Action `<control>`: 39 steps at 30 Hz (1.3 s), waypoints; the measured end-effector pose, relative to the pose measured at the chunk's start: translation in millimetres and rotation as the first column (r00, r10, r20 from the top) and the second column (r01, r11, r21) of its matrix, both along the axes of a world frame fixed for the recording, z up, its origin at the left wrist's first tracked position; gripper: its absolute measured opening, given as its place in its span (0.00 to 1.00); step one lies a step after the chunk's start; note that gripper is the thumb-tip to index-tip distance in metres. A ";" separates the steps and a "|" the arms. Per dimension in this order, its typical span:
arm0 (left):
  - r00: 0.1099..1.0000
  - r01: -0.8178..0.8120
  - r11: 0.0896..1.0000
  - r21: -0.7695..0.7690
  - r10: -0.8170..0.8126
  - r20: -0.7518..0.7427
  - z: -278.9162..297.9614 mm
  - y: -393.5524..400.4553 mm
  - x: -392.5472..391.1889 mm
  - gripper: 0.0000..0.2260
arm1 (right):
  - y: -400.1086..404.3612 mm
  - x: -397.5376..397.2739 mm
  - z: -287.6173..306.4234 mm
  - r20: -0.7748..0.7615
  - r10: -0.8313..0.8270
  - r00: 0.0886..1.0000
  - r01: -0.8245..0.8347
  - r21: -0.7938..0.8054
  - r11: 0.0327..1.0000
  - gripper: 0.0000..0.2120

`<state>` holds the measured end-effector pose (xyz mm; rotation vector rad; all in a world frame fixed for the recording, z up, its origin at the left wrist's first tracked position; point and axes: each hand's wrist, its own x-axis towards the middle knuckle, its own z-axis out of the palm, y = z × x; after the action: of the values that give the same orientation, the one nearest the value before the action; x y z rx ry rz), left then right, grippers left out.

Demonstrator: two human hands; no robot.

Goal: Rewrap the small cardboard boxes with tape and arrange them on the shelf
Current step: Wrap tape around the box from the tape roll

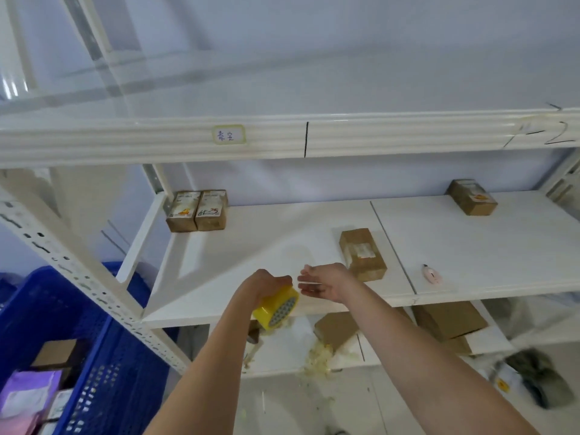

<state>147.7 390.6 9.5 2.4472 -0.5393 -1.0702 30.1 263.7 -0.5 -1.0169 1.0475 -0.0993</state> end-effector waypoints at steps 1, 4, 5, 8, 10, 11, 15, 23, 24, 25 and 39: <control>1.000 0.007 1.000 -0.007 -0.007 0.002 1.0 -8.0 -3.4 0.23 | -6.5 -4.6 3.3 0.010 -0.010 1.000 0.010 -0.014 1.000 0.10; 1.000 0.000 0.999 -0.032 0.000 -0.007 3.9 -29.6 -14.1 0.25 | -26.8 -18.9 11.4 0.008 -0.017 1.000 0.017 -0.084 0.996 0.12; 1.000 -0.002 0.999 -0.045 0.002 -0.004 5.4 -36.3 -17.8 0.25 | -33.8 -23.9 12.8 0.003 -0.017 1.000 0.017 -0.118 0.993 0.13; 1.000 -0.003 0.997 -0.081 0.003 0.004 8.1 -55.0 -28.6 0.25 | -52.1 -38.3 19.2 -0.008 -0.016 1.000 0.014 -0.181 0.983 0.12; 1.000 -0.001 0.996 -0.092 0.002 0.008 8.7 -66.0 -33.9 0.25 | -61.5 -46.2 25.8 -0.011 0.004 1.000 -0.006 -0.176 0.984 0.11; 1.000 -0.006 0.995 -0.099 0.007 0.011 8.8 -71.0 -36.1 0.26 | -65.2 -49.9 30.3 -0.016 0.023 1.000 -0.026 -0.164 0.986 0.10; 0.999 -0.032 0.989 -0.142 0.034 0.011 9.8 -91.1 -45.1 0.24 | -85.1 -62.2 39.8 -0.026 0.043 0.999 -0.046 -0.165 0.985 0.07; 0.998 -0.061 0.937 -0.343 0.057 -0.020 14.9 -121.8 -57.8 0.18 | -133.2 -74.8 37.2 0.013 0.011 1.000 -0.008 -0.215 0.977 0.09; 0.998 -0.062 0.925 -0.374 0.053 -0.036 15.7 -123.5 -58.3 0.17 | -138.5 -77.7 38.3 0.034 0.028 0.999 -0.020 -0.215 0.976 0.09; 0.998 -0.057 0.916 -0.398 0.041 -0.048 16.0 -124.8 -58.6 0.15 | -143.7 -80.8 39.4 0.058 0.038 0.998 -0.024 -0.219 0.975 0.09; 0.999 -0.025 0.862 -0.506 0.011 -0.030 8.0 -145.2 -59.6 0.07 | -194.0 -100.5 23.7 0.190 0.133 0.973 -0.094 -0.199 0.975 0.15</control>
<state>88.2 245.4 17.5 1.9666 -0.6886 -0.8192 -70.4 69.7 23.3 -1.2106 0.8026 -0.2073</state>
